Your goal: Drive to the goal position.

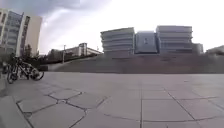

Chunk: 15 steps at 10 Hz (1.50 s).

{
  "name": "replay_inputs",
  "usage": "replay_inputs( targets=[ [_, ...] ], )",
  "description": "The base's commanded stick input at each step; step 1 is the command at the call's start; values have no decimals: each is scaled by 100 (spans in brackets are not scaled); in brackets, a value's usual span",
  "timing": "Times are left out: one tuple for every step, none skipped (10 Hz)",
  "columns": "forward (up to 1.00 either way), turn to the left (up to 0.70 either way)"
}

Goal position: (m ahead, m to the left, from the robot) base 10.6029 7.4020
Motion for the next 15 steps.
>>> replay_inputs(
  targets=[
    [85, 0],
    [85, 0],
    [85, 34],
    [85, 34],
    [85, 34],
    [85, 34],
    [85, 34],
    [85, 34],
    [85, 34],
    [85, 34],
    [85, 34],
    [85, 13],
    [85, 0],
    [85, 0],
    [85, 0]
  ],
)
